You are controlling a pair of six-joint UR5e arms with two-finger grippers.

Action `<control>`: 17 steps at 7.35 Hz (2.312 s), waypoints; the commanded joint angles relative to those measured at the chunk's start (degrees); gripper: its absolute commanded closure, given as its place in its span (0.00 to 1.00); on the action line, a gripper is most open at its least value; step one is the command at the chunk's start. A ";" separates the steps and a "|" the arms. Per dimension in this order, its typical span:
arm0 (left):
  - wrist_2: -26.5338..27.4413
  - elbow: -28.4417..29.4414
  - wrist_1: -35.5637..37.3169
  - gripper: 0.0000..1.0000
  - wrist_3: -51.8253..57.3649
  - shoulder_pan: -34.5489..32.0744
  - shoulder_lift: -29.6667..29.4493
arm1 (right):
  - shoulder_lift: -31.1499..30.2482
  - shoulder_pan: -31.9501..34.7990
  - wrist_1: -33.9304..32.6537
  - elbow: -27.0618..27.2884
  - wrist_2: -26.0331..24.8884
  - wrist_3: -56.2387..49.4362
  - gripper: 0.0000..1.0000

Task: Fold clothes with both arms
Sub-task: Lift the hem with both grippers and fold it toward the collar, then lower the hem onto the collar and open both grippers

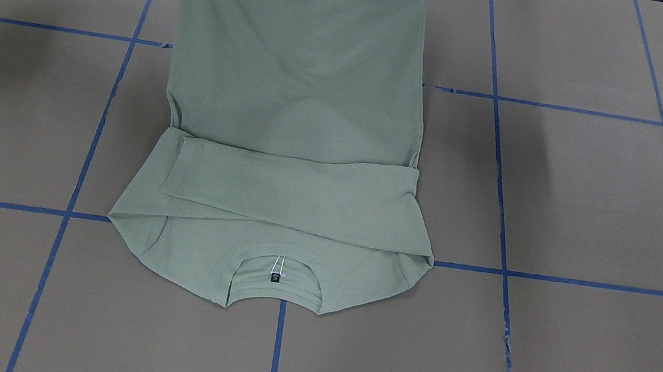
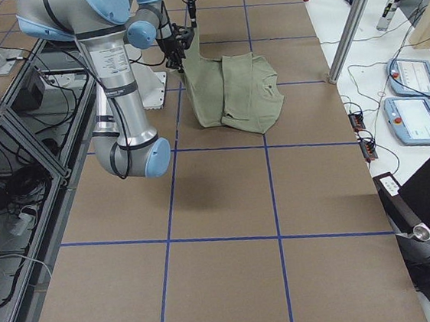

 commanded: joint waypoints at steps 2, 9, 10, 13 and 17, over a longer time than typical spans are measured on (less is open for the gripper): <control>-1.46 13.74 -0.05 1.00 12.69 -11.70 -6.69 | 6.66 14.72 7.75 -16.95 5.31 -12.61 1.00; 2.85 50.93 -17.10 1.00 18.94 -12.25 -20.32 | 15.37 25.92 41.28 -65.69 6.92 -23.44 1.00; 2.94 52.00 -17.19 1.00 19.73 -12.25 -20.42 | 15.37 26.45 41.29 -65.89 6.92 -24.41 1.00; 2.85 53.50 -17.19 1.00 22.02 -12.25 -20.42 | 14.85 26.72 41.47 -65.80 6.92 -24.68 1.00; 2.68 52.90 -24.70 0.00 23.00 -12.25 -17.36 | 13.88 25.40 41.82 -65.46 6.92 -24.42 0.00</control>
